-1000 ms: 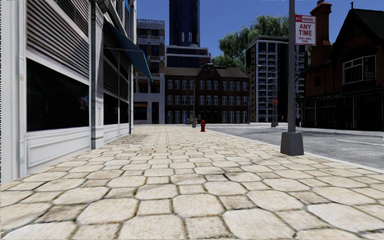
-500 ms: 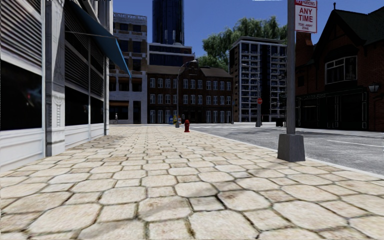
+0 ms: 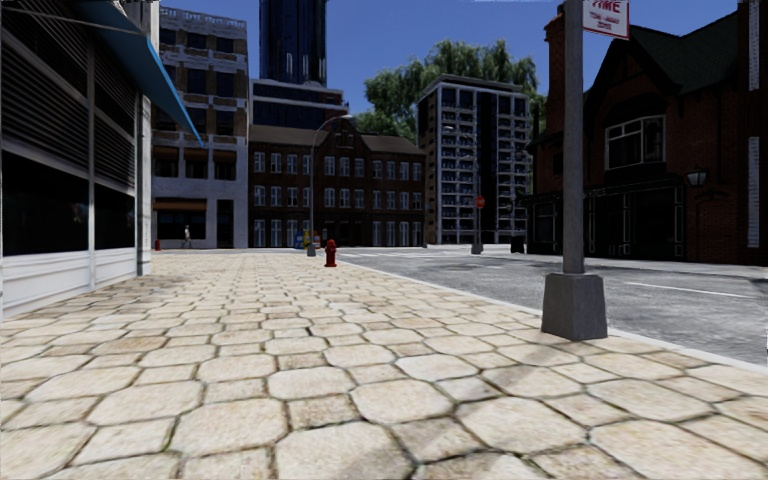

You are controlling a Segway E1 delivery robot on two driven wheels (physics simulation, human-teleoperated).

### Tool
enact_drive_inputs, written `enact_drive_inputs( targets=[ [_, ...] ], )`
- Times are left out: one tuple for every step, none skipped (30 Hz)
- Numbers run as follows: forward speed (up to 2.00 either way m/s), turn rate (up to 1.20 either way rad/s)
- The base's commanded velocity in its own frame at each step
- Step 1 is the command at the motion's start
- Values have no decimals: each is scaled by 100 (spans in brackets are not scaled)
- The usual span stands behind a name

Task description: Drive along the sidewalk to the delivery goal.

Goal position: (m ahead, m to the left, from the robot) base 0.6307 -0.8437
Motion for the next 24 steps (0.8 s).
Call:
enact_drive_inputs(
  targets=[
    [147, -40],
    [145, -40],
    [144, -40],
    [144, -40],
    [144, -40],
    [143, -40],
    [142, -40],
    [142, -40],
    [142, -40],
    [142, -40],
    [141, -40],
    [141, -40],
    [141, -40],
    [140, -40],
    [140, -40],
    [138, -38],
    [136, -33],
    [136, -33],
    [135, -32],
    [135, -31],
    [131, -26],
    [45, 0],
    [45, 0],
    [0, 0]
  ],
)
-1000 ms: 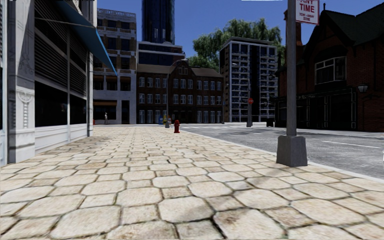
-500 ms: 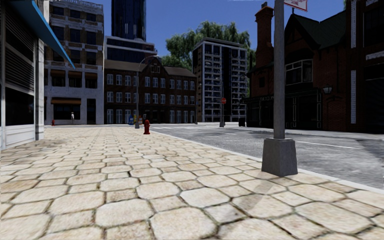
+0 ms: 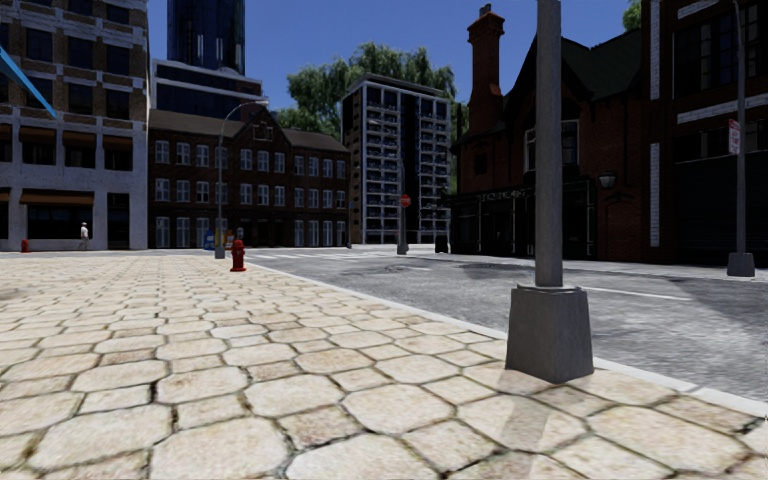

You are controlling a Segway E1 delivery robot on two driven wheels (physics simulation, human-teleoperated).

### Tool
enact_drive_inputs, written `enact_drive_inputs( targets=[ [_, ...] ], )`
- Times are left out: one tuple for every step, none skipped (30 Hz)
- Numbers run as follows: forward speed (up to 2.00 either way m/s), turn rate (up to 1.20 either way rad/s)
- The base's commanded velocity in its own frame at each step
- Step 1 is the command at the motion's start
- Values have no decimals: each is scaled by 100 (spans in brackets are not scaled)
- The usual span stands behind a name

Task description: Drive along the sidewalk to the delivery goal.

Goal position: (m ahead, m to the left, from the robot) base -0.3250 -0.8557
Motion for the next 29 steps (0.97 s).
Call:
enact_drive_inputs(
  targets=[
    [0, 0],
    [0, 0],
    [0, 0],
    [0, 0],
    [0, 0],
    [0, 0],
    [0, 0],
    [0, 0],
    [0, 0],
    [0, 0],
    [0, 0],
    [0, 0],
    [0, 0],
    [0, 0],
    [0, 0],
    [0, 0],
    [0, 0],
    [0, 0],
    [0, 0],
    [0, 0],
    [0, 0],
    [0, 0],
    [0, 0],
    [0, 0],
    [0, 0],
    [0, 0],
    [0, 0],
    [0, 0],
    [0, 0]
  ],
)
